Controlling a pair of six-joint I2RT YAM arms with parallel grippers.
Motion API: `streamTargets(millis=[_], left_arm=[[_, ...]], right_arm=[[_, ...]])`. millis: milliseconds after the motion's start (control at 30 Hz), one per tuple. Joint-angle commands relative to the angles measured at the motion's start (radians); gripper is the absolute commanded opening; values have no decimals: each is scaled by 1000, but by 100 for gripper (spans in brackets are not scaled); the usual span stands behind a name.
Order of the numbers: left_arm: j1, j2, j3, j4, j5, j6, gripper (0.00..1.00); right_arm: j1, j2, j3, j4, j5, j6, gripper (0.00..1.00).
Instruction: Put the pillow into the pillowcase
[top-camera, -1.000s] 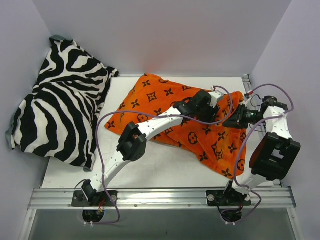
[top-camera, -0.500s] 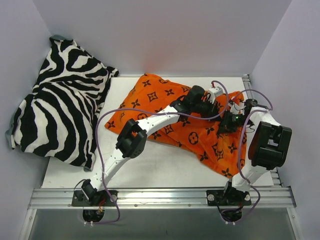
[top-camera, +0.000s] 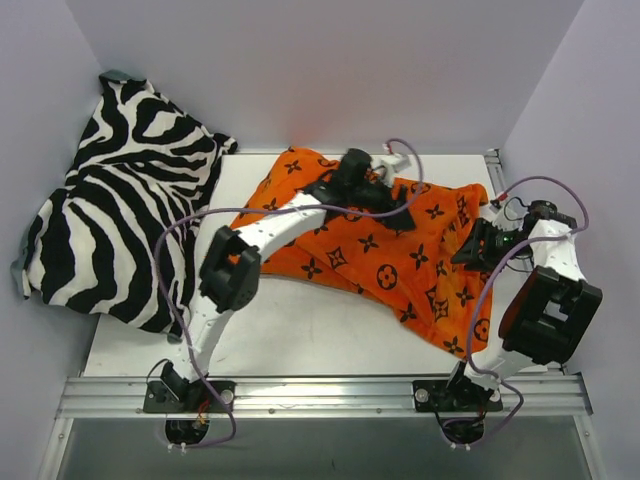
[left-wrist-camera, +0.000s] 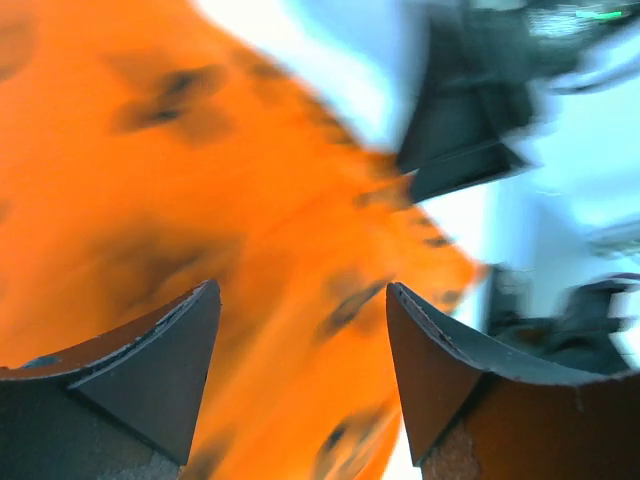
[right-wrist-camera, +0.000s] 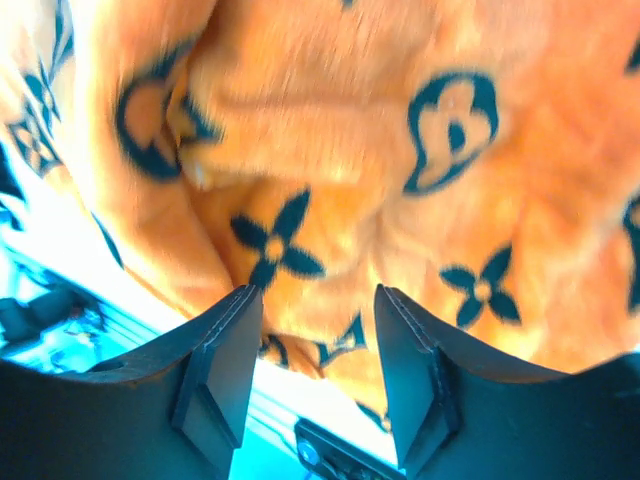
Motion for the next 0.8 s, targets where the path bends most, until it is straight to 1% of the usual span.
streamTargets(millis=[0,33,67,100,133,167,200,233,267,300,333,367,400,433,467,500,533,567,600,633,667,700,733,767], left_arm=[[190,-257,-190,-184,-124,236,76],[223,-294,-246,-231,-148,276,76],[290,-364,-298,-251,-192,343,76],[324,-396,-396,-289,-205,371,76],[358,-425,-428,-316,-202,413,75],[428,-472,-465,-343,-226,466,75],[457,-498,-496,-365,-242,482,75],[494,-521,-565,-397,-253,491,76],[552,-566,-597,-411,-260,513,76],[582,-592,-631,-431,-277,522,77],[606,-613,-697,-442,-276,534,78],[626,-659,-725,-452,-277,563,79],[657,-682,-758,-472,-302,579,80],[665,-704,-786,-481,-311,595,82],[672,-742,-835,-492,-323,643,83],[674,-758,-857,-507,-376,661,85],[678,-781,-875,-514,-397,669,92],[686,-787,-899,-523,-394,691,94],[695,-790,-907,-550,-385,704,95],[698,-789,-915,-561,-377,717,98],[701,-790,-932,-569,-372,744,98],[701,-790,-941,-574,-372,763,98],[703,-785,-949,-575,-366,798,98],[705,-781,-953,-575,-357,821,97]], right_arm=[[40,-62,2,-144,116,-74,50],[59,-53,-1,-143,99,-70,50],[80,-22,-1,-108,90,-27,50],[136,-1,2,-85,87,-6,50],[163,25,11,-63,83,16,50],[187,85,37,-7,88,50,49],[212,117,55,24,97,68,49],[239,156,81,53,97,82,48],[250,238,118,105,99,97,48],[257,280,202,127,93,140,48],[263,326,263,142,73,156,48],[266,405,320,165,73,174,49],[272,444,457,166,74,185,49],[277,502,521,161,70,193,49],[275,519,578,138,67,199,49],[270,524,662,115,60,184,51],[266,503,678,86,53,164,53],[251,477,675,23,56,138,64],[240,443,631,-8,60,98,69],[229,362,588,-38,60,11,80],[199,316,548,-86,85,-40,89],[183,273,510,-107,99,-88,100],[162,198,436,-138,117,-179,100],[128,169,408,-149,163,-223,100]])
